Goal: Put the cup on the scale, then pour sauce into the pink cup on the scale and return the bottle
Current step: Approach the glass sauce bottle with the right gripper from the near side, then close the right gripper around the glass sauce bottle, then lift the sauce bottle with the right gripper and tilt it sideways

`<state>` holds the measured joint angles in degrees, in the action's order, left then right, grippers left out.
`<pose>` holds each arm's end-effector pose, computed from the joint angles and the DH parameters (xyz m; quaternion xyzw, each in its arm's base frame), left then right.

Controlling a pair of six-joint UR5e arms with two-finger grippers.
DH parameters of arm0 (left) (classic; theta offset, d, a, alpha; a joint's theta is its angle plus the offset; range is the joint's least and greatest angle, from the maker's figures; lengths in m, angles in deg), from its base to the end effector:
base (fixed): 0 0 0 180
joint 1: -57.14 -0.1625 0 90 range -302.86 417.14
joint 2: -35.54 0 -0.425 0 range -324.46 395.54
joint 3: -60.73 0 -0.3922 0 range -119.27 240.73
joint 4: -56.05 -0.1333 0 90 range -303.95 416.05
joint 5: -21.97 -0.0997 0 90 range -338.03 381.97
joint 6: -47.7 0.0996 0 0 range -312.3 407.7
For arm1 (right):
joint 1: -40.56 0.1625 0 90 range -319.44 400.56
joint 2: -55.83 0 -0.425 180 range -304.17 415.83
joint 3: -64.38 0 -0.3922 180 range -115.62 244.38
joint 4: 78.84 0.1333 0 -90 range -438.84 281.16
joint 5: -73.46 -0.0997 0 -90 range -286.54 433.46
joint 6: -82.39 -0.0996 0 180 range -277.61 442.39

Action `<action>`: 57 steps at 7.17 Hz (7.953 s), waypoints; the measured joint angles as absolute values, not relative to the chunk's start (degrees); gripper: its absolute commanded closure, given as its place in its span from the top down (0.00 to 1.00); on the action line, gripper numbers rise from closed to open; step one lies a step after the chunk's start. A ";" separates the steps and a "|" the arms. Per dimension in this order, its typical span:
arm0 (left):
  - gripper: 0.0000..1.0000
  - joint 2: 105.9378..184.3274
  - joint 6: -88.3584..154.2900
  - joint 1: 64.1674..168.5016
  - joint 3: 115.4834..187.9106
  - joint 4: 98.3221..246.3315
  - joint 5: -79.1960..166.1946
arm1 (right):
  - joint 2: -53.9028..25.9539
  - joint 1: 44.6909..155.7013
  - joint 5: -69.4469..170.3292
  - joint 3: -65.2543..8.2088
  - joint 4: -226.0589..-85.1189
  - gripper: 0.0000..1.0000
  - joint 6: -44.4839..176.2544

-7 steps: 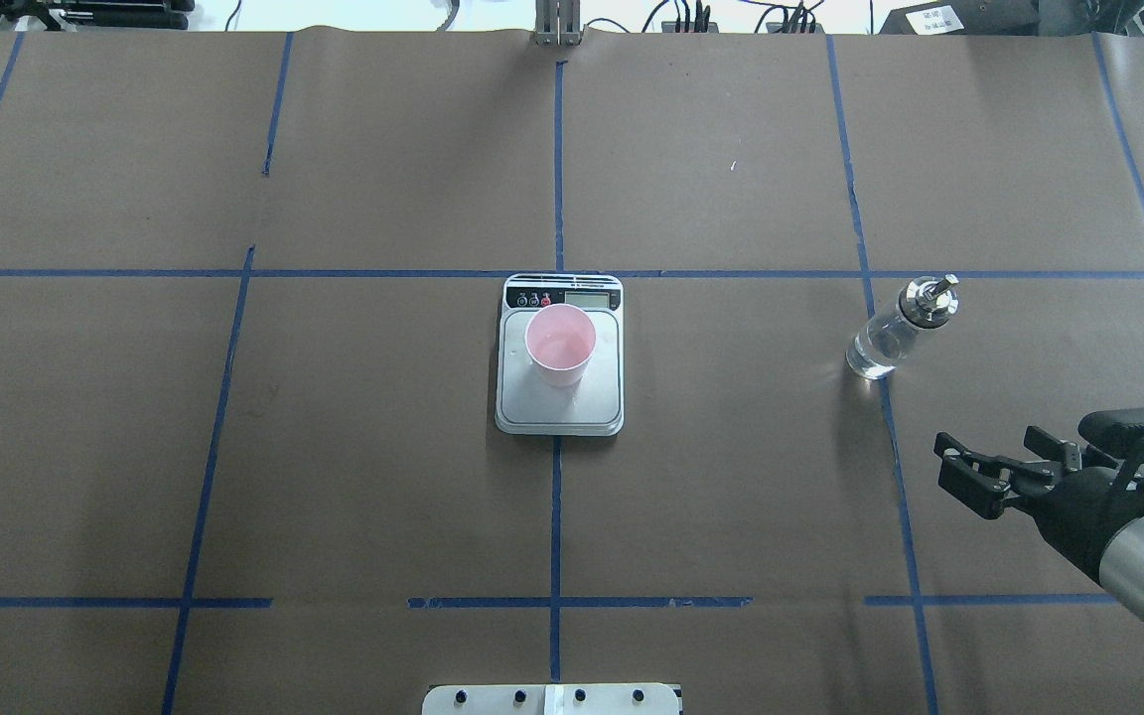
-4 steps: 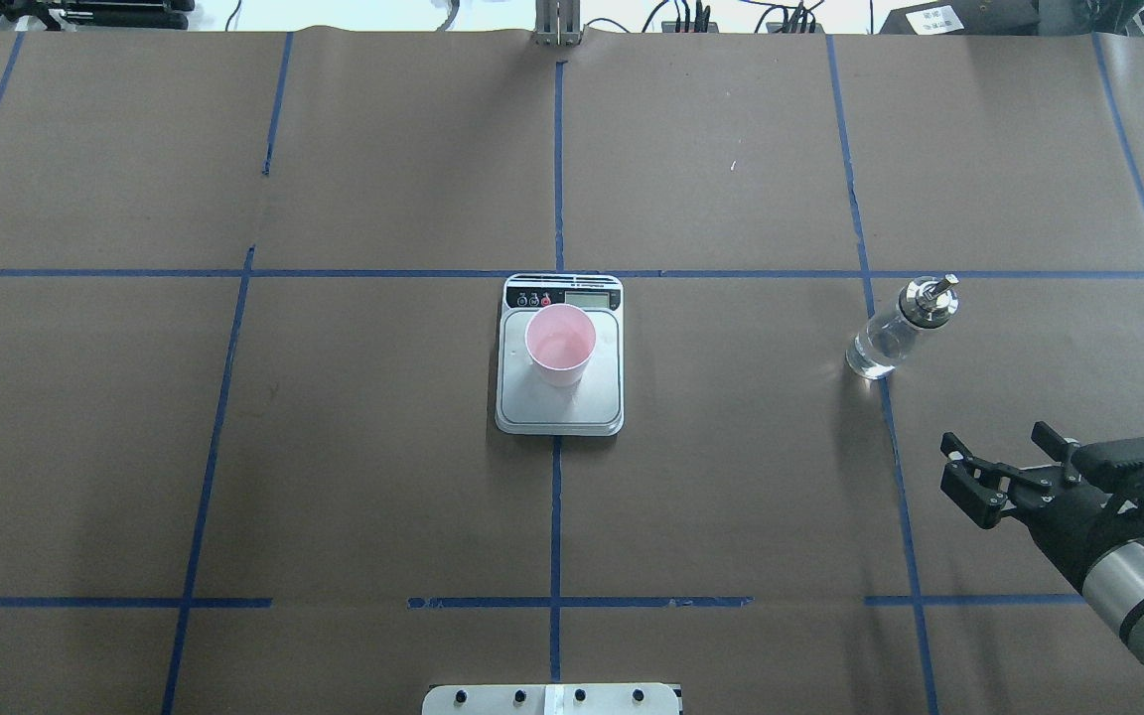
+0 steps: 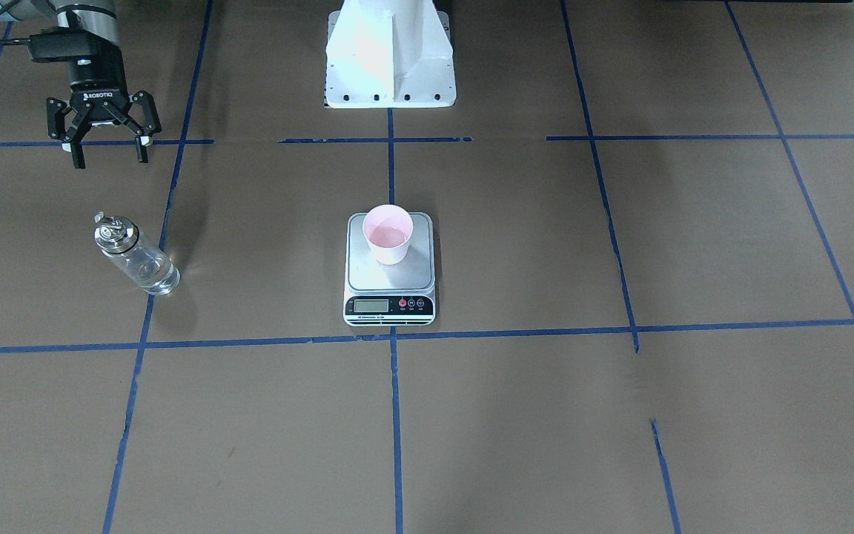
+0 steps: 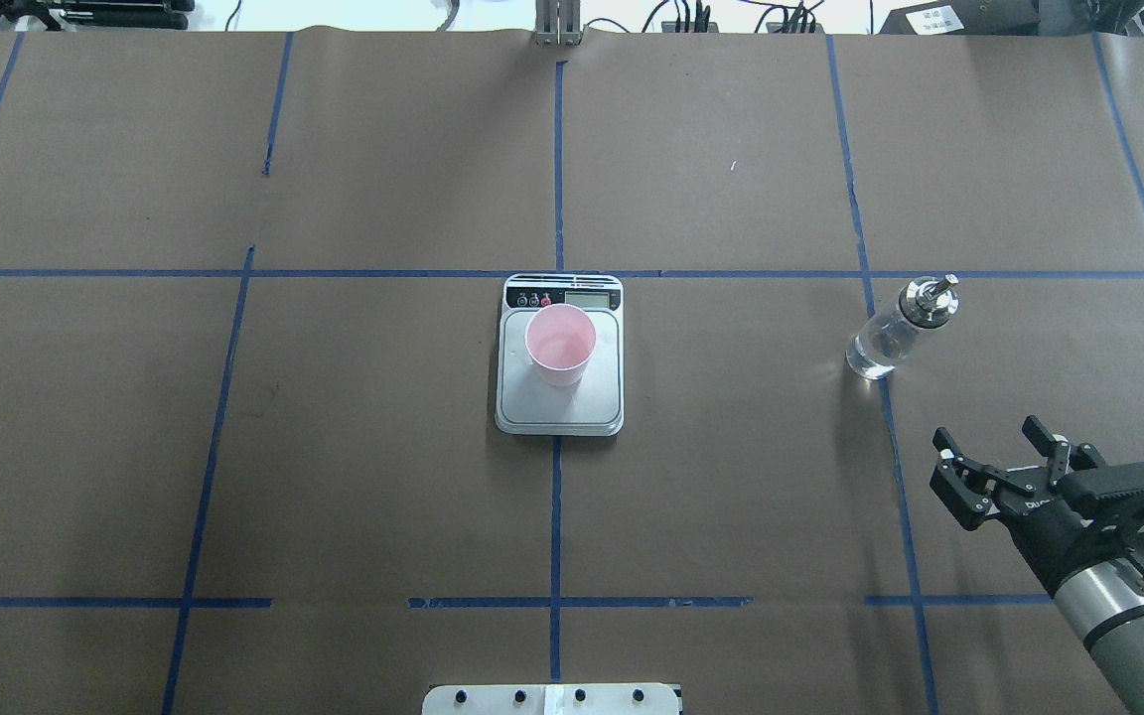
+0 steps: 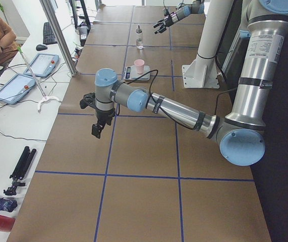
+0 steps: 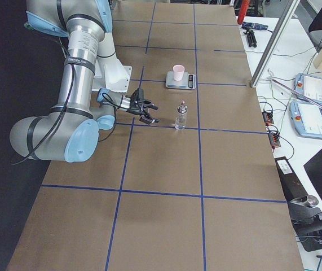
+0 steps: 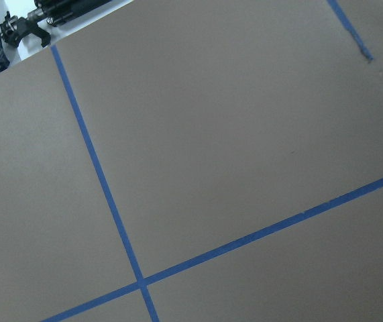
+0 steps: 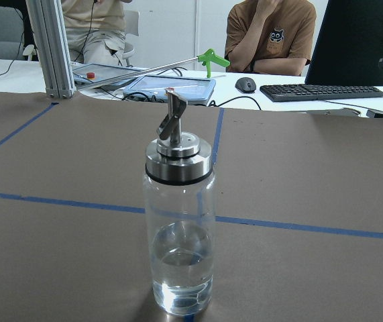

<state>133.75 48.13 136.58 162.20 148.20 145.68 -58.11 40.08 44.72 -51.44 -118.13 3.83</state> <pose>0.0247 -0.5583 0.4909 0.1554 0.2996 0.1446 0.9302 -0.3200 -0.2180 0.4880 0.4911 -0.3358 0.1444 0.7907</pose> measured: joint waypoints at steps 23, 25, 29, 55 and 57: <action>1.00 133.89 48.04 136.75 159.74 148.15 145.69 | -36.68 51.39 50.87 -29.52 -111.09 1.00 15.17; 1.00 133.89 48.05 136.76 159.80 148.16 145.71 | -35.44 52.43 50.70 -28.23 -111.10 1.00 15.38; 1.00 133.89 48.05 136.77 159.79 148.16 145.68 | -32.99 53.80 49.87 -26.02 -111.10 1.00 15.26; 1.00 129.36 55.29 139.79 158.30 148.09 146.10 | -29.70 69.58 26.04 -47.27 -115.58 0.00 71.28; 1.00 127.71 57.54 140.59 157.72 148.28 146.25 | -27.67 69.36 26.94 -46.73 -117.76 0.00 73.40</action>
